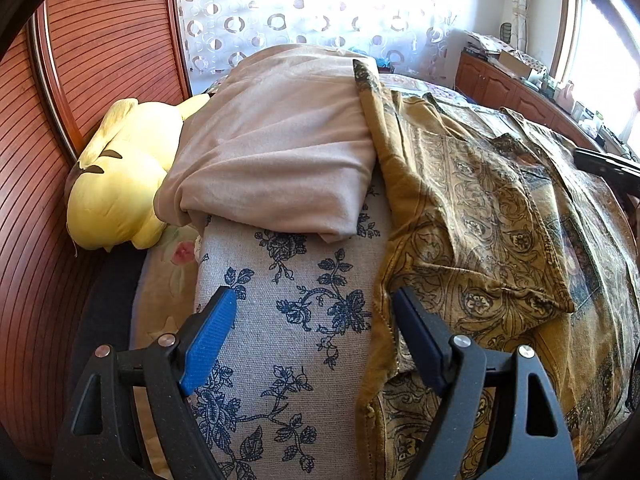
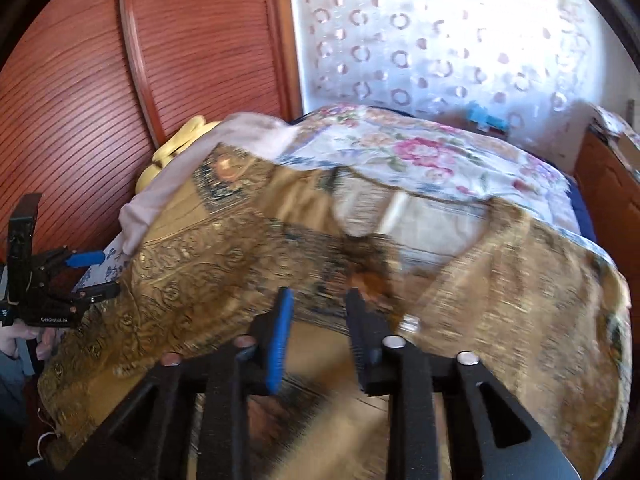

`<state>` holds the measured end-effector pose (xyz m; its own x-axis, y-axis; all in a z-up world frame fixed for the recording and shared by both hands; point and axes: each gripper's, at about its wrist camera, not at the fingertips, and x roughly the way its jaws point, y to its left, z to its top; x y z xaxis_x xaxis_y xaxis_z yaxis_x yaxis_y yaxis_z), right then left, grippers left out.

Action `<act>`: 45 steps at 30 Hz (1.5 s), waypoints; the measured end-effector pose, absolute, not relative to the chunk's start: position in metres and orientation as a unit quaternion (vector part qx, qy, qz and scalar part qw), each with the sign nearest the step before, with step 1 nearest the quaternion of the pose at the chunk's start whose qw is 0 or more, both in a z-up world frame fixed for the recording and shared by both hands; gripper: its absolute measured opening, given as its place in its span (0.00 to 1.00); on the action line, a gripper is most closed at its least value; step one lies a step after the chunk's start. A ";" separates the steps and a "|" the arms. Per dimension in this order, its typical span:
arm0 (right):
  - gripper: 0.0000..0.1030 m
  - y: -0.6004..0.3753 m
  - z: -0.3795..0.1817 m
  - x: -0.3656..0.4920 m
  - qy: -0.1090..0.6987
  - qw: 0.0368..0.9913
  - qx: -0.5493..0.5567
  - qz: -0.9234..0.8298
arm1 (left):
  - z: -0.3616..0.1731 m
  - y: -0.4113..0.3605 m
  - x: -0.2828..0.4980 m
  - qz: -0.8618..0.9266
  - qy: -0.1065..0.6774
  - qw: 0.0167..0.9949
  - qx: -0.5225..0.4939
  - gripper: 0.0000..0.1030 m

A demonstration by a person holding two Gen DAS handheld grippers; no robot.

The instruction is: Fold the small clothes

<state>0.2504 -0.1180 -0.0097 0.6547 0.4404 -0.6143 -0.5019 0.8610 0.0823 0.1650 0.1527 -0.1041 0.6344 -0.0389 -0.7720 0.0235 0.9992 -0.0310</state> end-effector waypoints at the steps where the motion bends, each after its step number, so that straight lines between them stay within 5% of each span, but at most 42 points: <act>1: 0.40 -0.130 -0.008 0.245 0.321 0.912 -0.044 0.252 | -0.102 0.153 0.164 -0.013 0.424 0.906 -0.008 0.79; 12: 0.58 -0.279 -0.009 0.207 0.305 0.945 -0.006 0.119 | -0.040 0.083 0.188 -0.064 0.366 0.928 0.020 0.79; 27: 0.59 -0.370 -0.042 0.201 0.374 0.923 0.079 0.048 | -0.051 -0.092 0.259 -0.217 0.393 0.887 0.107 0.79; 45: 0.59 -0.416 -0.056 0.241 0.417 0.893 0.146 0.085 | -0.089 -0.153 0.280 -0.252 0.425 0.858 0.139 0.80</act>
<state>0.2406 -0.4165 -0.0563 0.6383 0.2726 -0.7199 -0.0295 0.9431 0.3311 0.2803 -0.1529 -0.0891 0.5111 -0.3139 -0.8001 0.5512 0.8340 0.0249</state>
